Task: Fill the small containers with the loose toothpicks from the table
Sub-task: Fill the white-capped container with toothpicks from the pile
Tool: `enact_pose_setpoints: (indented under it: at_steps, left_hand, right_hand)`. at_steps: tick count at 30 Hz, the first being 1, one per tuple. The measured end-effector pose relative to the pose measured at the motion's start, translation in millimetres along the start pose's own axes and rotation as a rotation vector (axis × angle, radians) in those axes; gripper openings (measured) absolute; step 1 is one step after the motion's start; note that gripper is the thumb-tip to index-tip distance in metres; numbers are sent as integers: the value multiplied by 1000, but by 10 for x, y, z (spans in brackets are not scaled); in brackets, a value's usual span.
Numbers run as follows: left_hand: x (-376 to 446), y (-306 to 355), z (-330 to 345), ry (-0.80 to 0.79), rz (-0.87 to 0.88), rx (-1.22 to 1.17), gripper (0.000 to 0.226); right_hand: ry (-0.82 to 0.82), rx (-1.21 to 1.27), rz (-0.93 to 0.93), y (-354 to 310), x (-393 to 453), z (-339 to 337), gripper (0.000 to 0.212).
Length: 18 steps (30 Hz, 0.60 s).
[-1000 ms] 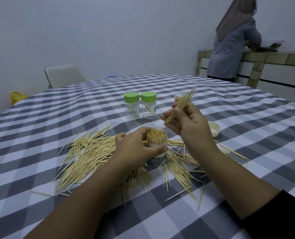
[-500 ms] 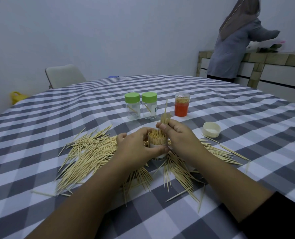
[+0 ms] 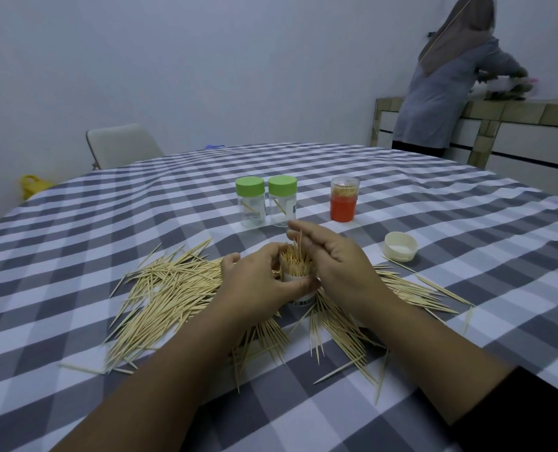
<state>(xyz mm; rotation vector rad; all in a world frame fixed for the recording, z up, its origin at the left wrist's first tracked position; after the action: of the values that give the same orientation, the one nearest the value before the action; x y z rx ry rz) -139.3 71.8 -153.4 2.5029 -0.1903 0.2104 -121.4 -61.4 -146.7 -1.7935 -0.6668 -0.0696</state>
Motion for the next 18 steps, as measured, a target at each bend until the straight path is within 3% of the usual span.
enact_pose_setpoints:
  at_steps: [5,9,18]
  left_hand:
    - [10,-4,-10,17,16,-13,35]
    - [16,5,-15,22,23,19,39]
    - [20,-20,-26,6,3,2,44]
  right_hand:
    - [-45,-421,-158,-75,-21,56,45]
    - [-107,-750,-126,-19,9,86,60]
    - [-148,-739,-59,-20,11,8,57]
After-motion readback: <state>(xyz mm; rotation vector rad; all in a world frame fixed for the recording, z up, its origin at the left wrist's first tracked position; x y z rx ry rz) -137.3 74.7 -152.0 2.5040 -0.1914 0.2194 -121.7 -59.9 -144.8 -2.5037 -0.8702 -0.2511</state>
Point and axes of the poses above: each hand's wrist, its own x-axis towards the middle knuckle, its own z-axis out of the palm, y = z × x, the point moved 2 cm from there along x, towards the middle knuckle, and after that the axes turned 5 degrees about -y, right-handed, at the moved point
